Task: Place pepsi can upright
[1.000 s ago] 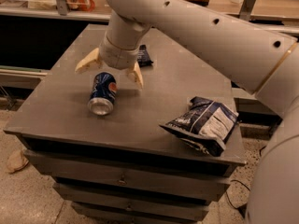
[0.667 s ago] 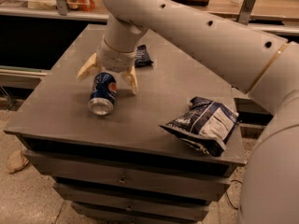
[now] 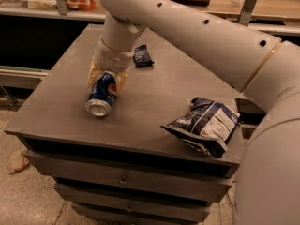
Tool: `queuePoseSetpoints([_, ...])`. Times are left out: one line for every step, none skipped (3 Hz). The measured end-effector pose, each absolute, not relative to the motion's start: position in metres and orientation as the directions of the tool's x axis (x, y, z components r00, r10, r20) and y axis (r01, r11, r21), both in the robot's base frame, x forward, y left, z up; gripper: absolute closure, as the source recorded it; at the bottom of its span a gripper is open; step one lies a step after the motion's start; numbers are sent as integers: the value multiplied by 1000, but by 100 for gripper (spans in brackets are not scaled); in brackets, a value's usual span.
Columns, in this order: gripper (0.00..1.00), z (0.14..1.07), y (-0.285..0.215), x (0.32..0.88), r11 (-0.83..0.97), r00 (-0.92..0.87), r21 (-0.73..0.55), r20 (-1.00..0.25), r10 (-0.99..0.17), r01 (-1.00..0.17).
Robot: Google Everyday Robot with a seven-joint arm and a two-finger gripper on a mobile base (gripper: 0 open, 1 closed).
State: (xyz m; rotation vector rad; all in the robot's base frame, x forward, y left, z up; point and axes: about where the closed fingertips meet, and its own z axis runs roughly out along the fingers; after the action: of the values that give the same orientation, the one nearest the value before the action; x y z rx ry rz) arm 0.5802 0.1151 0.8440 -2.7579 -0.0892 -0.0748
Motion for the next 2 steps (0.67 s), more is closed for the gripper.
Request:
queuePoseSetpoints([95,884,117,583,-952,988,-293,150,44,87])
queuePoseSetpoints([100,946,116,583,-961,954,-253,297,33,112])
